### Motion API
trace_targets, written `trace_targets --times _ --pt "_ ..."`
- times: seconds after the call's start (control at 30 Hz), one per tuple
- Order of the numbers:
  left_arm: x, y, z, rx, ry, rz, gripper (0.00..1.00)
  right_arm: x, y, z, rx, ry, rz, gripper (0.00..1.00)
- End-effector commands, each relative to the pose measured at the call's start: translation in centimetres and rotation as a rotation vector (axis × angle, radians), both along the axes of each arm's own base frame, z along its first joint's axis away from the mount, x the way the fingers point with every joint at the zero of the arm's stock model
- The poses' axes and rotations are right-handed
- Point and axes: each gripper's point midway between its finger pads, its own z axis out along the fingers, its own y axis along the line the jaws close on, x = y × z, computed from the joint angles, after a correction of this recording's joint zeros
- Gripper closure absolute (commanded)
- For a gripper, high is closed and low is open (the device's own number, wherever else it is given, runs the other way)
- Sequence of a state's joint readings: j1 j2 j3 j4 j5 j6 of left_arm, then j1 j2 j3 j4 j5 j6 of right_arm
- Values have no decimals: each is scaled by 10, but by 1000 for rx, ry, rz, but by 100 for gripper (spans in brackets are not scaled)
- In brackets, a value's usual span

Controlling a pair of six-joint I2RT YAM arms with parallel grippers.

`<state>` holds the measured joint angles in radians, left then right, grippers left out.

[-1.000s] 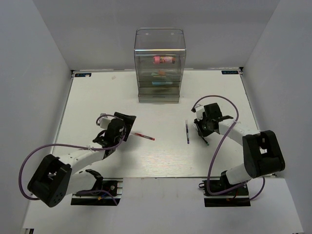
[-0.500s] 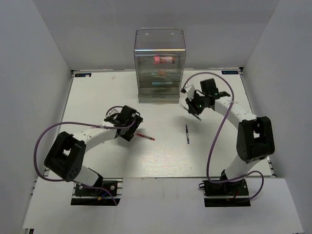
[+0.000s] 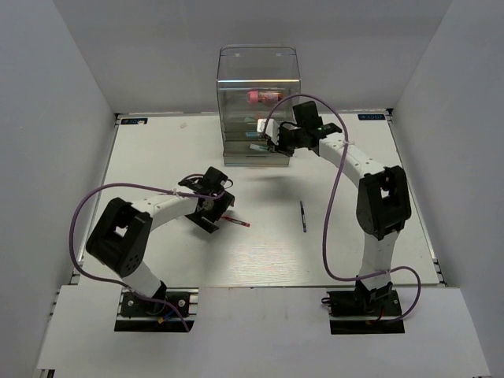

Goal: Sort the stationery into containers
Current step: Place the pen in the drawer.

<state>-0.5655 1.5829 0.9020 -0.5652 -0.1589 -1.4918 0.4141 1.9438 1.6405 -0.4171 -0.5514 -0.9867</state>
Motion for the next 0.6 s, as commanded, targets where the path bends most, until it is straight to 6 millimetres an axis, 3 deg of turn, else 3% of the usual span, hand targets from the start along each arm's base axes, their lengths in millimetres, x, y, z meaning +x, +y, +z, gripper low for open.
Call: trace_targets --times 0.0,0.13,0.2,0.27,0.3,0.33,0.4,0.57 --pt "4 -6 5 -12 32 16 1 23 26 28 46 -204 102 100" --pt "7 -10 7 -12 48 13 3 52 37 12 26 -288 73 100" --pt "6 -13 7 -7 56 4 3 63 40 13 21 -320 55 100" --pt "5 -13 5 1 68 4 6 69 42 -12 -14 -282 60 100" --pt "4 -12 4 6 75 4 6 75 45 -1 -11 -307 61 100" --pt "3 -11 0 12 84 5 8 78 44 -17 -35 -287 56 86" --pt "0 -11 0 10 97 2 13 82 40 -23 -59 -282 43 64" --pt "-1 -10 -6 20 113 2 26 74 41 -11 -7 -247 10 49"
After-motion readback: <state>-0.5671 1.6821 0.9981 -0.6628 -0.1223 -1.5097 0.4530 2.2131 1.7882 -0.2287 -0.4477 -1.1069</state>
